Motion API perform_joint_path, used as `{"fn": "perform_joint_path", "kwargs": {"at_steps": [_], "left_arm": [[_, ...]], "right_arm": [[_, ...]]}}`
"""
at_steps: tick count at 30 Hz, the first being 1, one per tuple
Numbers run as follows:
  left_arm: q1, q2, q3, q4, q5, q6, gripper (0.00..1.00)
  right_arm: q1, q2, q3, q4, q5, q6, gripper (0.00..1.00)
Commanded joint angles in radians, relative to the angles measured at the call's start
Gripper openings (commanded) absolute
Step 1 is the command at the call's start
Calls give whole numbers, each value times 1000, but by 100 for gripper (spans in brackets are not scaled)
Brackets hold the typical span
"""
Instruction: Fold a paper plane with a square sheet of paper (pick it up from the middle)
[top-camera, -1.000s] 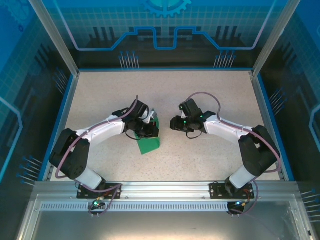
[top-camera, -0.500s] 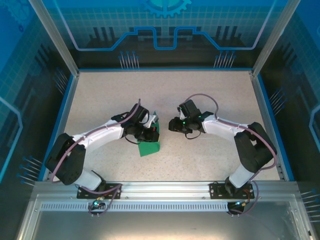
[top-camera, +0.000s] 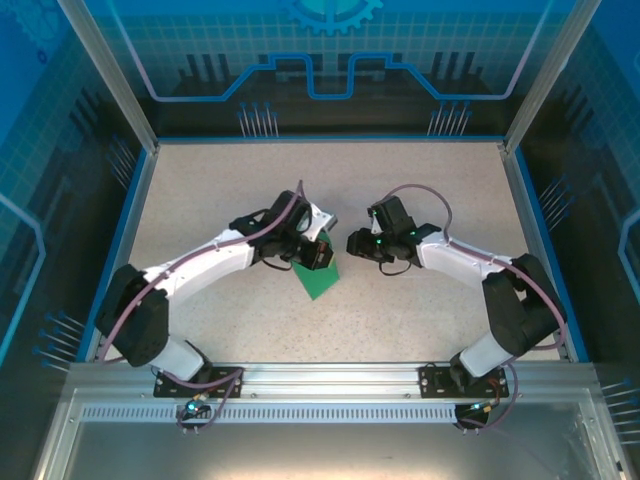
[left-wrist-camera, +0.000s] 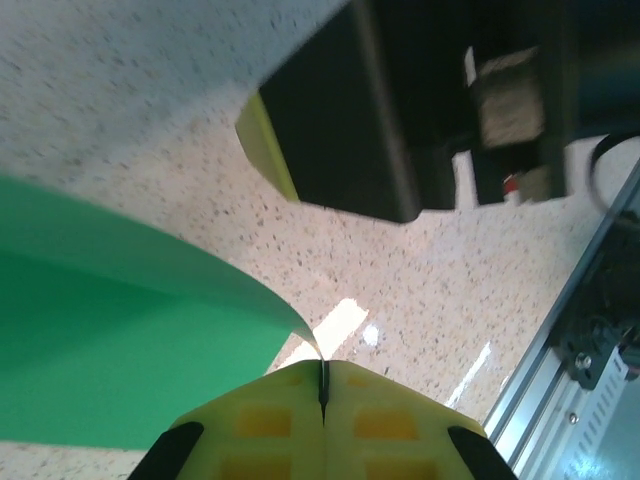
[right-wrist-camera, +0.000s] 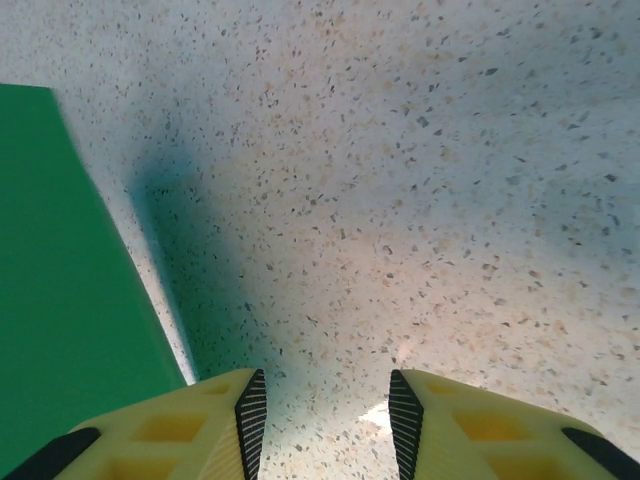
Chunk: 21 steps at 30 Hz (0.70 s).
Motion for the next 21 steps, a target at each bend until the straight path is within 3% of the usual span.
{"fn": "perform_joint_path", "kwargs": {"at_steps": [1, 8, 14, 21], "left_arm": [[-42, 57, 9, -2, -6, 44, 6], [-60, 62, -68, 65, -8, -29, 6], [-60, 54, -162, 120, -18, -195, 6], [-57, 32, -214, 133, -124, -364, 5]], "right_arm": [[-14, -18, -22, -2, 25, 15, 41], [-15, -2, -33, -12, -3, 11, 39], [3, 37, -14, -20, -119, -76, 36], [32, 108, 27, -9, -146, -91, 31]]}}
